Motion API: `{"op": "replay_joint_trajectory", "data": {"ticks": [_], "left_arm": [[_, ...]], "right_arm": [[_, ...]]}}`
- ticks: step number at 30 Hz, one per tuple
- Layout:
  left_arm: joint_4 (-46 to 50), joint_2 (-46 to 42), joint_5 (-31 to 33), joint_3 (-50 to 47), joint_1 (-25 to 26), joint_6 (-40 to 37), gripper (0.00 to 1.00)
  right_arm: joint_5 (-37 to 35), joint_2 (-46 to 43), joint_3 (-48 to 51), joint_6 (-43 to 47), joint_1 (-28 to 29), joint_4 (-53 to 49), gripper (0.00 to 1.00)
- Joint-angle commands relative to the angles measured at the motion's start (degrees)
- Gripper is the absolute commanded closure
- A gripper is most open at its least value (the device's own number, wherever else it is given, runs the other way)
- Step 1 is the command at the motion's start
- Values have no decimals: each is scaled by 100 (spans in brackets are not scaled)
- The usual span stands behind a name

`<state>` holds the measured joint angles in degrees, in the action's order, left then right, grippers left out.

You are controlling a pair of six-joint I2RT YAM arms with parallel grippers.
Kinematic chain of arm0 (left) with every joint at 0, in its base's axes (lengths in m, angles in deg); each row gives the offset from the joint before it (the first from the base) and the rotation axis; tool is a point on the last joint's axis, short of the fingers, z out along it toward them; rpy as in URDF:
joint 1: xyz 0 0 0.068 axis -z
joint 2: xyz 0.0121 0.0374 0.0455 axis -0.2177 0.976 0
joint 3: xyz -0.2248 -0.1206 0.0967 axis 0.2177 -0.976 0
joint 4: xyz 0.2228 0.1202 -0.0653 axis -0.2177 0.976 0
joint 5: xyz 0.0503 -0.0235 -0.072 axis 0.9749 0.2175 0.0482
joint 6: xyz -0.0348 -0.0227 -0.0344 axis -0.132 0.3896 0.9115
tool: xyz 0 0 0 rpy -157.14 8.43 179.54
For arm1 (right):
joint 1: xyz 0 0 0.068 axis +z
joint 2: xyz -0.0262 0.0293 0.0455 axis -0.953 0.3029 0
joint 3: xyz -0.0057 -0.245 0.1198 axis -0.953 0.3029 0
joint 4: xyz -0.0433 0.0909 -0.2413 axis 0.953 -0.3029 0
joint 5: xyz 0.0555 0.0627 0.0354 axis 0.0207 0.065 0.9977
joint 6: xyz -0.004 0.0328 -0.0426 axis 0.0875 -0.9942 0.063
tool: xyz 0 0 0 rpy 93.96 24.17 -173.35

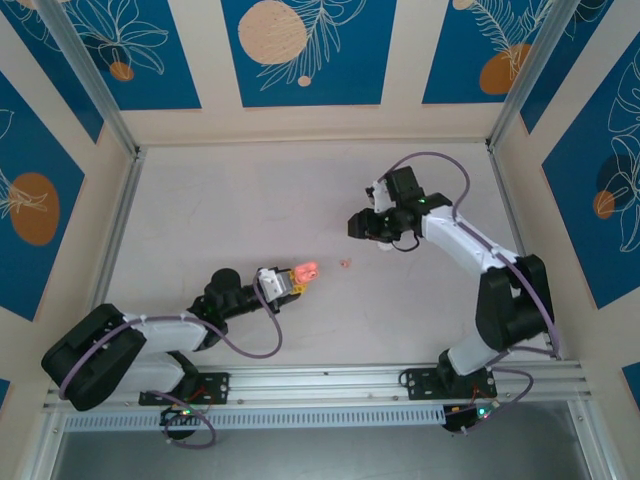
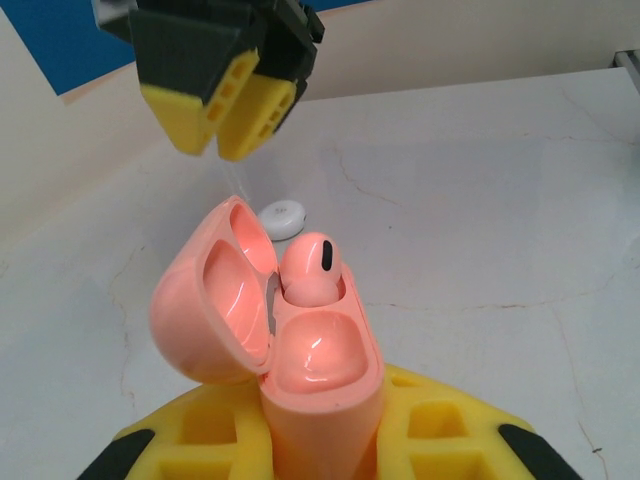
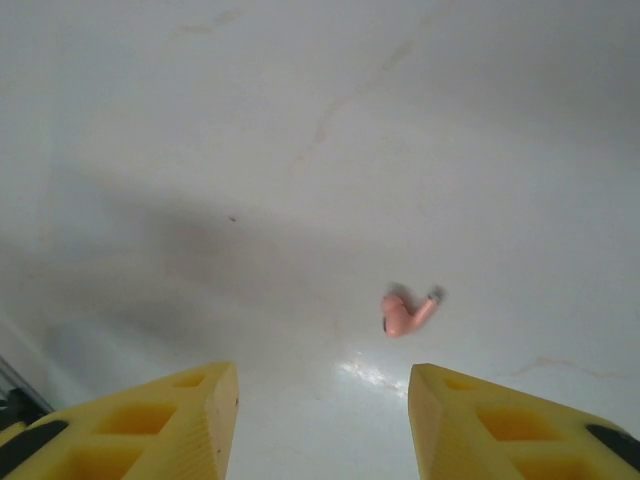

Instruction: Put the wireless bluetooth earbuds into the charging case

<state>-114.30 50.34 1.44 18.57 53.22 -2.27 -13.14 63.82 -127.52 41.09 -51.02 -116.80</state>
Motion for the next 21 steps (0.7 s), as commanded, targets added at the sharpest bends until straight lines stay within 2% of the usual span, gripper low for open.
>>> {"op": "replay_joint_trajectory", "data": {"ticks": [1, 4, 7, 15, 21], "left_arm": [[161, -242, 86, -41, 57, 48, 89], [320, -360, 116, -44, 57, 12, 89], [423, -432, 125, -42, 57, -10, 89], [536, -532, 159, -49, 58, -45, 89], [734, -667, 204, -52, 58, -87, 89]], "right_arm": [[-550, 442, -515, -9, 293, -1053, 52], [-660, 869, -833, 64, 472, -1385, 53], [-533, 1096, -889, 337, 581, -1195, 53], [-40, 2142, -1534, 942, 590, -1036, 51], [-123, 2673, -1858, 1075, 573, -1140, 50]]}}
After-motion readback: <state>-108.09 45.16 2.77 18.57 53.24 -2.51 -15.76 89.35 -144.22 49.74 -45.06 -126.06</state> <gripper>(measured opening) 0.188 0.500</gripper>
